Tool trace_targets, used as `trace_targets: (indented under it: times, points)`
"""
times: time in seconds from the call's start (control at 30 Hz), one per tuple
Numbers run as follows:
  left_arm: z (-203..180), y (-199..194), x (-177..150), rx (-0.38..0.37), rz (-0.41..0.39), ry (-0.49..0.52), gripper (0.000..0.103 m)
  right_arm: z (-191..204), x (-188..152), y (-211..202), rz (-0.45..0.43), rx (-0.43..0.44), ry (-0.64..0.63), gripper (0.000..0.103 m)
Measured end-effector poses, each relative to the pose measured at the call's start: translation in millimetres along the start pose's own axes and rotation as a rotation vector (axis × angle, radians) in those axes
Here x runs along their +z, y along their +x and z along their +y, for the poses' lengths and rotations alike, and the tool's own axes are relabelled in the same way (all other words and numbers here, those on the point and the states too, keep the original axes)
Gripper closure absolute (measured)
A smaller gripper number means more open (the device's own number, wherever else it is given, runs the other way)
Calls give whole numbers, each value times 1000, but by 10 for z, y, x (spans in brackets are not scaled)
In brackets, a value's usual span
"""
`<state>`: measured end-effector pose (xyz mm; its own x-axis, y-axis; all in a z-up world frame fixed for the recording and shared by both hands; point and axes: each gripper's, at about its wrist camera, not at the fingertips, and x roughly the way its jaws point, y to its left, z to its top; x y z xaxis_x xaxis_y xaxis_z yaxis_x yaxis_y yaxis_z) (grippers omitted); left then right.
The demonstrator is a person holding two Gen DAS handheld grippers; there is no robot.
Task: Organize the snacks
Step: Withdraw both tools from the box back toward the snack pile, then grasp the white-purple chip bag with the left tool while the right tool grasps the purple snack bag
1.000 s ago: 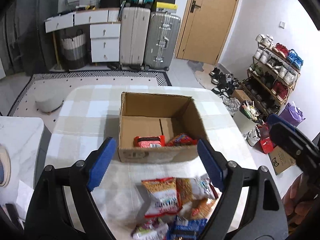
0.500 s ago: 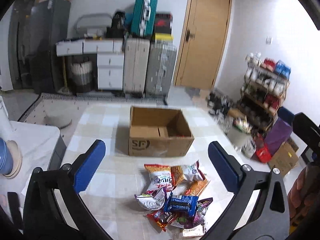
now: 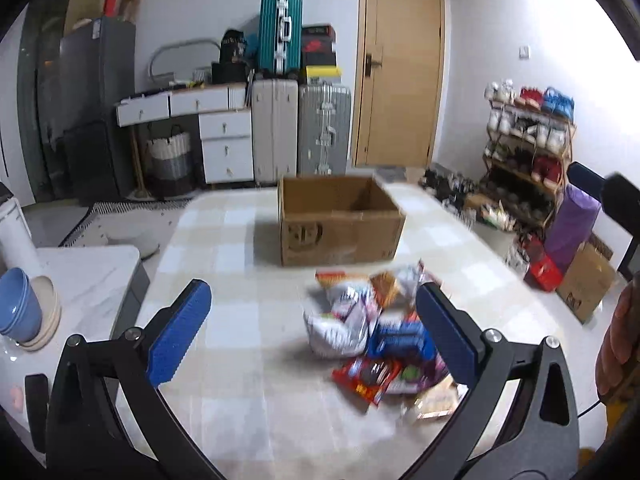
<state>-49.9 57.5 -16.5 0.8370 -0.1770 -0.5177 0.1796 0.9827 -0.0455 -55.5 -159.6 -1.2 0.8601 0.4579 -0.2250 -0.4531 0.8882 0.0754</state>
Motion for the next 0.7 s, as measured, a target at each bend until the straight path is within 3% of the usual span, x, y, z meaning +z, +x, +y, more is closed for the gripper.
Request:
trace_targets:
  times: [0.3, 0.5, 0.7]
  points:
    - [118, 773, -337, -30, 139, -54, 1, 88, -705, 240, 54, -51, -46, 1]
    - [18, 1381, -367, -52, 211, -52, 1, -30, -853, 417, 71, -17, -15, 1]
    - [-22, 1924, -448, -61, 305, -87, 1, -260, -1074, 666, 160, 49, 84, 1]
